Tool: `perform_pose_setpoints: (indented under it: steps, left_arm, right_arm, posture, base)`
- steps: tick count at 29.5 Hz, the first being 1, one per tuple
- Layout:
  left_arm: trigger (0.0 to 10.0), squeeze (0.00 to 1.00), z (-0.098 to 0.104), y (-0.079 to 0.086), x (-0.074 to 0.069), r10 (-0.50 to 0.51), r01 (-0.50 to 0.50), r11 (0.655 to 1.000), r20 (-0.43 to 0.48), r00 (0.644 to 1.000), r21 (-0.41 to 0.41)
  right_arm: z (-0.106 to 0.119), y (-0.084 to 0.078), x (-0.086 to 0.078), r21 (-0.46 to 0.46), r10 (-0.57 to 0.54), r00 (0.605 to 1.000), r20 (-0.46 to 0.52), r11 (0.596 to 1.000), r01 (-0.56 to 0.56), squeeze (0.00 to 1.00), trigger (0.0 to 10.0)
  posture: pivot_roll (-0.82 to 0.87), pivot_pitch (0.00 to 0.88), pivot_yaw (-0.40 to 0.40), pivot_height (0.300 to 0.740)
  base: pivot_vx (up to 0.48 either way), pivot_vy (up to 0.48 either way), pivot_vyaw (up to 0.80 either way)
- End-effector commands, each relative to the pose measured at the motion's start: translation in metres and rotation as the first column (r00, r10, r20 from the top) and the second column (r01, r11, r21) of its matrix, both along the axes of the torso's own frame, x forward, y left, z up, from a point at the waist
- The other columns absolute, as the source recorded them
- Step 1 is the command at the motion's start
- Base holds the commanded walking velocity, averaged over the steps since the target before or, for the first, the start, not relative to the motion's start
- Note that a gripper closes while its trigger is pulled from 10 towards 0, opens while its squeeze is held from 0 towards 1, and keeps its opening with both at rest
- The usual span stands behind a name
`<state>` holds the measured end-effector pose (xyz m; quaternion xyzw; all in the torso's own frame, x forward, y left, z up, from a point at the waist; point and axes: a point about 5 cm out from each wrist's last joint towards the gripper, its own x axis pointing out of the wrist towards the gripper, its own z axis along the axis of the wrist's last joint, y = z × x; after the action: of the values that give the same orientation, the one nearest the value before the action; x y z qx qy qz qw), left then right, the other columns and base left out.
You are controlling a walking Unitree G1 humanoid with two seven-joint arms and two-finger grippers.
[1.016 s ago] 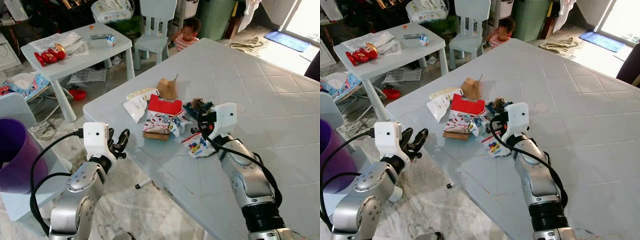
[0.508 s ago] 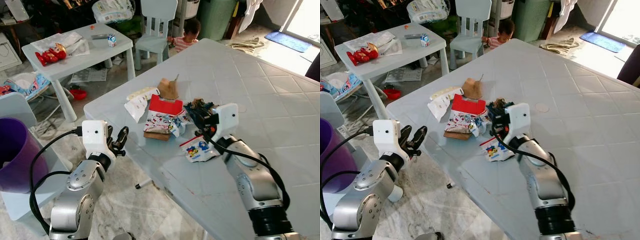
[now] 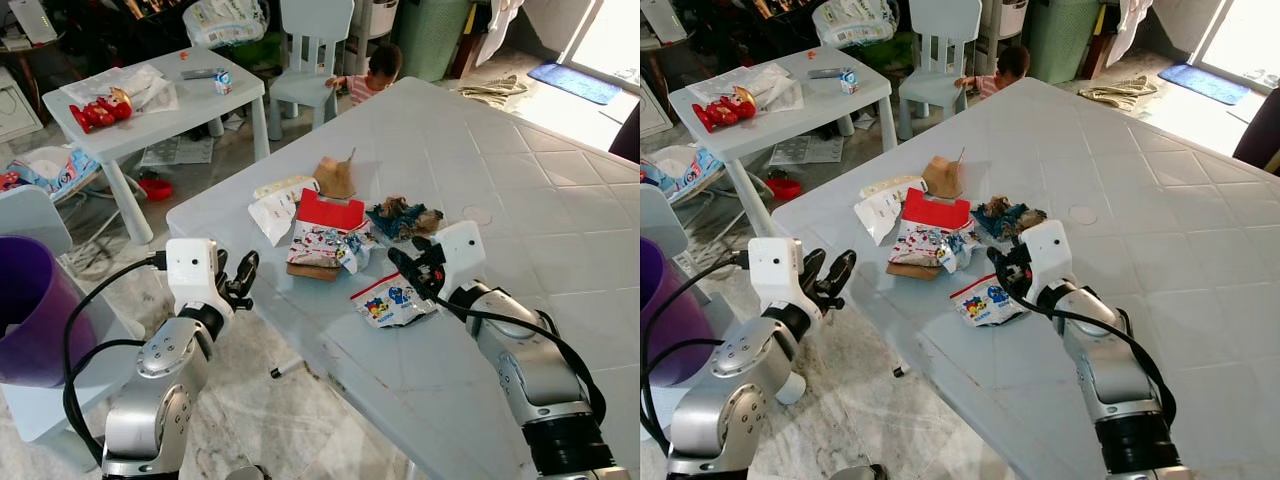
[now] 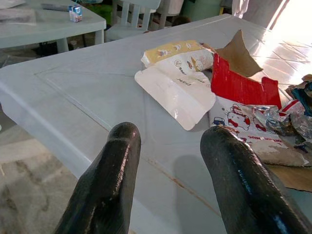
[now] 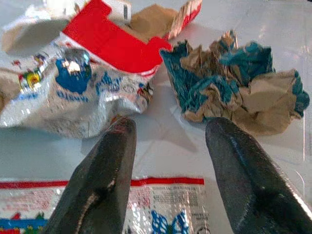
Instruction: Picking trash to rubbish bin
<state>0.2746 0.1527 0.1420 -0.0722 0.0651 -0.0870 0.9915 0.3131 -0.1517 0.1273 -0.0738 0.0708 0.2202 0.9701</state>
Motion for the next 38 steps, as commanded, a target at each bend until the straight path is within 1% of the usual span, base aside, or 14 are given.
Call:
perform_pose_setpoints:
  steps: [1,4,7,14,18,20,23,25,26,27,29,32,36,38]
  left_arm:
    - [10.0,0.0,-0.001,0.0,0.001,0.004,-0.004,1.0,-0.004,1.0,0.008]
    - [10.0,0.0,-0.001,0.001,0.001,0.003,-0.003,1.0,-0.004,1.0,0.009]
    - [10.0,0.0,-0.001,0.0,0.001,-0.001,0.001,1.0,-0.004,1.0,0.01]
    - [10.0,0.0,-0.001,-0.001,0.002,-0.006,0.006,1.0,-0.002,1.0,0.008]
    - [10.0,0.0,-0.001,-0.001,0.001,-0.007,0.007,1.0,-0.004,1.0,0.008]
    - [10.0,0.0,-0.002,-0.001,0.001,-0.008,0.008,1.0,-0.007,1.0,0.008]
    - [10.0,0.0,-0.002,-0.001,0.0,-0.007,0.007,1.0,-0.008,1.0,0.008]
    - [10.0,0.0,-0.002,-0.001,0.0,-0.007,0.008,1.0,-0.008,1.0,0.009]
    - [10.0,0.0,-0.002,-0.001,0.0,-0.007,0.007,1.0,-0.008,1.0,0.009]
    - [10.0,0.0,-0.002,0.0,0.0,-0.007,0.007,1.0,-0.009,1.0,0.01]
    - [10.0,0.0,-0.002,0.0,-0.001,-0.007,0.007,1.0,-0.012,1.0,0.011]
    - [10.0,0.0,-0.003,0.0,-0.001,-0.007,0.007,1.0,-0.014,1.0,0.012]
    - [10.0,0.0,-0.003,0.0,-0.002,-0.007,0.007,1.0,-0.015,1.0,0.014]
    - [10.0,0.0,-0.003,0.0,-0.002,-0.005,0.006,1.0,-0.015,1.0,0.015]
  right_arm:
    - [-0.002,-0.005,-0.001,-0.02,-0.006,1.0,-0.017,1.0,0.006,1.0,10.0]
    - [0.001,-0.009,-0.001,-0.018,0.009,1.0,-0.015,1.0,-0.009,1.0,10.0]
    - [0.004,-0.016,-0.004,-0.036,0.093,0.995,-0.036,0.995,-0.095,1.0,10.0]
    - [0.001,-0.026,-0.008,-0.07,0.131,0.987,-0.089,0.988,-0.138,1.0,10.0]
    - [-0.002,-0.026,-0.013,-0.072,0.17,0.978,-0.125,0.981,-0.179,1.0,10.0]
    - [-0.006,-0.027,-0.017,-0.074,0.194,0.967,-0.164,0.975,-0.208,1.0,10.0]
    - [-0.007,-0.025,-0.02,-0.078,0.216,0.961,-0.175,0.97,-0.232,1.0,10.0]
    - [-0.01,-0.023,-0.022,-0.099,0.217,0.958,-0.189,0.966,-0.239,1.0,10.0]
    - [-0.011,-0.022,-0.023,-0.106,0.219,0.956,-0.196,0.964,-0.242,0.65,10.0]
    - [-0.012,-0.021,-0.024,-0.116,0.221,0.954,-0.203,0.962,-0.247,0.0,10.0]
    - [-0.017,-0.019,-0.027,-0.147,0.219,0.949,-0.224,0.956,-0.256,0.0,10.0]
    - [-0.02,-0.017,-0.031,-0.157,0.23,0.941,-0.248,0.949,-0.273,0.0,10.0]
    - [-0.031,-0.009,-0.042,-0.159,0.283,0.907,-0.312,0.926,-0.344,0.0,10.0]
    - [-0.033,-0.008,-0.044,-0.173,0.286,0.905,-0.316,0.92,-0.351,0.0,10.0]
  posture:
    - [0.09,0.089,-0.06,0.74]
    - [0.09,0.087,-0.058,0.74]
    - [0.09,0.088,-0.056,0.74]
    - [0.08,0.09,-0.054,0.74]
    - [0.08,0.092,-0.053,0.74]
    - [0.08,0.096,-0.052,0.74]
    - [0.08,0.098,-0.053,0.74]
    - [0.08,0.1,-0.053,0.74]
    - [0.08,0.1,-0.053,0.74]
    - [0.08,0.101,-0.053,0.74]
    - [0.08,0.104,-0.053,0.74]
    - [0.09,0.105,-0.053,0.74]
    - [0.09,0.105,-0.056,0.74]
    - [0.09,0.105,-0.057,0.74]
  base:
    - [0.0,0.0,0.0]
    - [0.0,0.0,0.0]
    - [0.0,0.0,0.0]
    - [0.0,0.0,0.0]
    - [0.0,0.0,0.0]
    - [0.0,0.0,0.0]
    - [0.0,0.0,0.0]
    - [0.0,0.0,0.0]
    - [0.0,0.0,0.0]
    - [0.0,0.0,0.0]
    - [0.0,0.0,0.0]
    - [0.0,0.0,0.0]
    - [0.0,0.0,0.0]
    - [0.0,0.0,0.0]
